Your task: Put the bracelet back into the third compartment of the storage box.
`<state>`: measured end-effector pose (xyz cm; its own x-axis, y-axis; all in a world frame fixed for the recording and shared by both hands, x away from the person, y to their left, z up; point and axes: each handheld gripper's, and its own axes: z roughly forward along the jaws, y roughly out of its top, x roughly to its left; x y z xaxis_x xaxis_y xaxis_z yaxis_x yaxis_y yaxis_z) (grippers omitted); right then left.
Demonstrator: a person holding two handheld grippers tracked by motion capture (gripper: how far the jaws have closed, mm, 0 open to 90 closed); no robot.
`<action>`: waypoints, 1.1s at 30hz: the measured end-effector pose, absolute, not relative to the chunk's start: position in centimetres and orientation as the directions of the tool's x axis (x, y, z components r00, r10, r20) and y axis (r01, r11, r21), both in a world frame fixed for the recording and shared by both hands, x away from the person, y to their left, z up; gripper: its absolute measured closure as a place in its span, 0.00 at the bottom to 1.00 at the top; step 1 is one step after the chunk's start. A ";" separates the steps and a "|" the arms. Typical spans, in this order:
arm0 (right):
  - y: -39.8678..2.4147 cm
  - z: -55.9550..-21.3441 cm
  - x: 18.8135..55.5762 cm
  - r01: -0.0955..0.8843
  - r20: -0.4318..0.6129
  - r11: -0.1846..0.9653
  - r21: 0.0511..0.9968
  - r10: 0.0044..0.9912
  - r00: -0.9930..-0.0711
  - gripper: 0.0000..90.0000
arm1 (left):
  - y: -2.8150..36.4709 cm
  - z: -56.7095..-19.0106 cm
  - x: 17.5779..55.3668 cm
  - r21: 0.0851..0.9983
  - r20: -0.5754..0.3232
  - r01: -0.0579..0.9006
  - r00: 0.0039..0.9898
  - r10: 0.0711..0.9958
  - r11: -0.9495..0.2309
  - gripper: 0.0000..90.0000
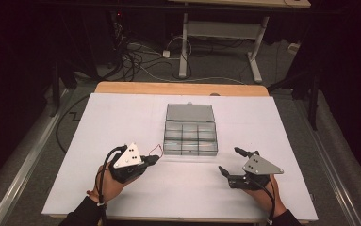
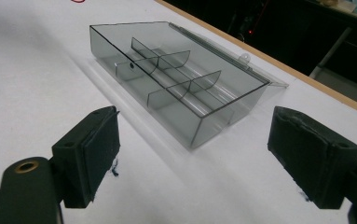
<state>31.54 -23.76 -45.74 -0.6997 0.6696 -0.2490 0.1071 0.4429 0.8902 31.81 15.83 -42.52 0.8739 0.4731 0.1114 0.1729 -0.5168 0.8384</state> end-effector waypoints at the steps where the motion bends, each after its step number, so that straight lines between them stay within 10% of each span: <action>1: -23.8 -45.8 31.5 0.111 -0.246 0.442 0.890 0.671 -0.699 0.19 | 15.7 -42.4 31.9 0.841 0.110 0.174 0.873 0.476 -0.512 0.97; 33: -23.6 -46.4 31.8 0.128 -0.253 0.465 0.876 0.668 -0.700 0.20 | 6.9 -40.0 39.7 0.785 0.135 0.100 0.936 0.326 -0.612 0.97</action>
